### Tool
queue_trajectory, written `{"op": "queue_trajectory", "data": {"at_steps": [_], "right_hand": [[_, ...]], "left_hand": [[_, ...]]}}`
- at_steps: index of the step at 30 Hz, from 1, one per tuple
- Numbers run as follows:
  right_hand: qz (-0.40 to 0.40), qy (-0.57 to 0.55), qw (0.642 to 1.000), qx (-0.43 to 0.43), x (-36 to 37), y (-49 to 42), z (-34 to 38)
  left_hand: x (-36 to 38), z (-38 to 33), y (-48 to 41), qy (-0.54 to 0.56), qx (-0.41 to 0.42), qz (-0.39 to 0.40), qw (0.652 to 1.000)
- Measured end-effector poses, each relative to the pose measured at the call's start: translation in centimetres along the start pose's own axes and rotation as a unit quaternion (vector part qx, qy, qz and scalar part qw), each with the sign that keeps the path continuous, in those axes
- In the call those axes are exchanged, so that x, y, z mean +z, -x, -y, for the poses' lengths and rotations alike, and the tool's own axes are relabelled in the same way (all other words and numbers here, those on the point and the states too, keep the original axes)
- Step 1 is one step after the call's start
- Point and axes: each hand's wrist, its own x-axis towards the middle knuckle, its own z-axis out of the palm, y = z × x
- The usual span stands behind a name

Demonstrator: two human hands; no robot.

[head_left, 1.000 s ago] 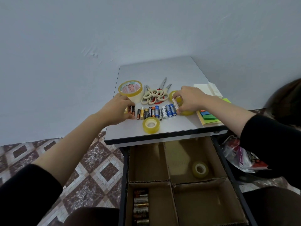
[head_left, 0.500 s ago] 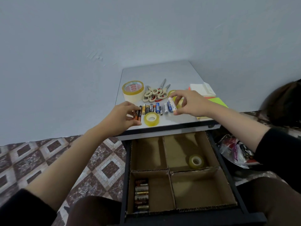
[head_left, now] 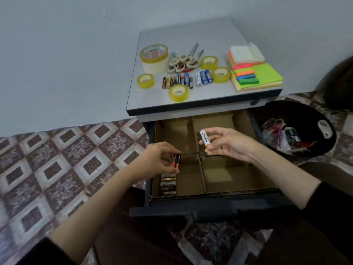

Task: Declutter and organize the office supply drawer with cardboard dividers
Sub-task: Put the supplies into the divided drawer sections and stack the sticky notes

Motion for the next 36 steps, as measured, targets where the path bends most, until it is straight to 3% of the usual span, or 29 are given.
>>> {"op": "queue_trajectory", "data": {"at_steps": [5,14,24,30,36], "right_hand": [[0.005,0.016,1.0,0.01,0.0,-1.4,-1.8],[-0.037,0.197,0.979,-0.048,0.2,-4.6,-2.4],[-0.004,0.128,0.991,-0.049,-0.4,-5.6,-3.3],[-0.004,0.119,0.991,-0.063,-0.7,-5.6,-3.6],[-0.004,0.108,0.992,-0.07,-0.6,-5.7,-3.8]], "left_hand": [[1.8,2.3,-0.8,-0.042,-0.02,0.062,0.997],[4.7,3.9,-2.6,-0.162,0.044,0.191,0.967],[6.8,4.1,-4.2,-0.157,0.093,0.278,0.943],[6.6,4.3,-4.4,-0.104,0.052,0.249,0.961],[7.1,4.6,-4.7,-0.134,0.006,0.204,0.97]]}}
